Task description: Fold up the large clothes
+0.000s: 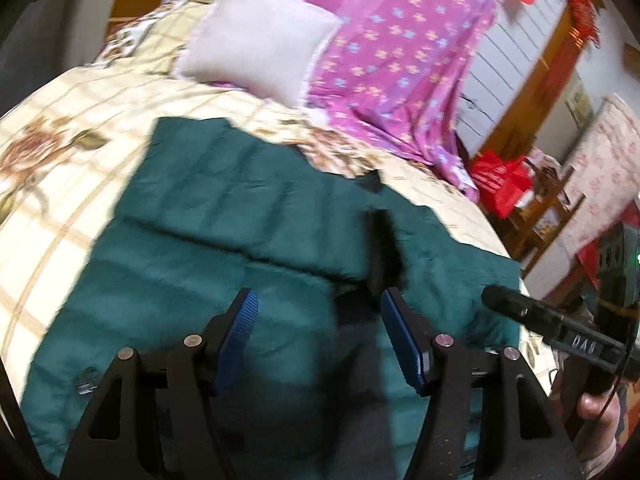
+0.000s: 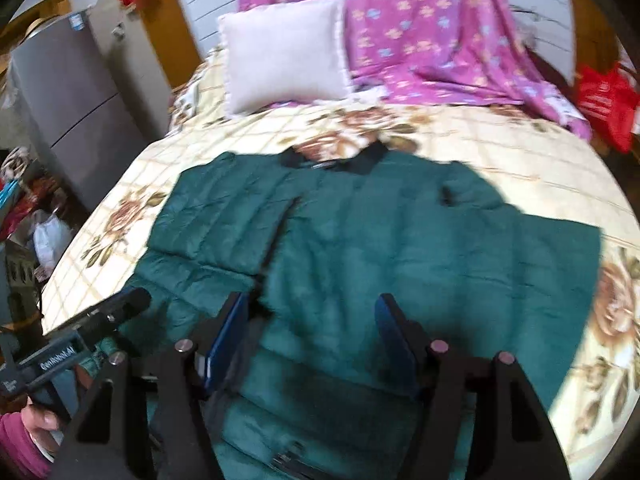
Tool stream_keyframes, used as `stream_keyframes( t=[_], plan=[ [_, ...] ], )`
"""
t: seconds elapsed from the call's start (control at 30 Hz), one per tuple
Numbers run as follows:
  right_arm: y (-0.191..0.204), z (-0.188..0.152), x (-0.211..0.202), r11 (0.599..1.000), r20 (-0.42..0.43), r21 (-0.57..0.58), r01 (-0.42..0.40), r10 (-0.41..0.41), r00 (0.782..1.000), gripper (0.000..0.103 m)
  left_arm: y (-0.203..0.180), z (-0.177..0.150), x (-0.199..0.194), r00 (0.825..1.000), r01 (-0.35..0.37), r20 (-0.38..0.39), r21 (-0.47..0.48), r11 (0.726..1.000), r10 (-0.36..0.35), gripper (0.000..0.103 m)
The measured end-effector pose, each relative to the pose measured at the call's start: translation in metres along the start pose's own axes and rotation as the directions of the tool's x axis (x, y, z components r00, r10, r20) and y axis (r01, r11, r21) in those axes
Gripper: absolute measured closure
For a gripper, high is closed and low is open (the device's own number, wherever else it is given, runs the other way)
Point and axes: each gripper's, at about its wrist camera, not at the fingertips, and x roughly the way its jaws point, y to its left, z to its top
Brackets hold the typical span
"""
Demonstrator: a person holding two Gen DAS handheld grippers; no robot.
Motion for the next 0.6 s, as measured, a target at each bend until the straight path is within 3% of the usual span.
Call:
stream_keyframes(
  t=[0.13, 0.3, 0.4, 0.47, 0.6],
  plan=[
    [-0.031, -0.005, -0.016, 0.998, 0.010, 0.051, 0.036, -0.037, 0.999, 0.031, -0.034, 0.004, 0.032, 0.999, -0.017, -0.038, 0.068, 0.998, 0.019, 0.054],
    [-0.060, -0.018, -0.033, 0.993, 0.031, 0.109, 0.040, -0.044, 0.999, 0.031, -0.058, 0.002, 0.075, 0.993, -0.040, -0.109, 0.084, 0.996, 0.049, 0.055],
    [-0.073, -0.022, -0.040, 0.991, 0.048, 0.126, 0.051, -0.058, 0.997, 0.031, -0.059, 0.000, 0.094, 0.985, -0.039, -0.166, 0.076, 0.996, 0.051, 0.097],
    [-0.081, -0.023, -0.045, 0.988, 0.064, 0.143, 0.060, -0.070, 0.996, 0.031, -0.060, 0.000, 0.093, 0.986, -0.038, -0.159, 0.076, 0.996, 0.050, 0.102],
    [-0.101, -0.023, -0.051, 0.977, 0.091, 0.200, 0.080, -0.099, 0.991, 0.031, -0.068, 0.008, 0.069, 0.996, -0.051, -0.062, 0.152, 0.987, 0.061, 0.103]
  ],
)
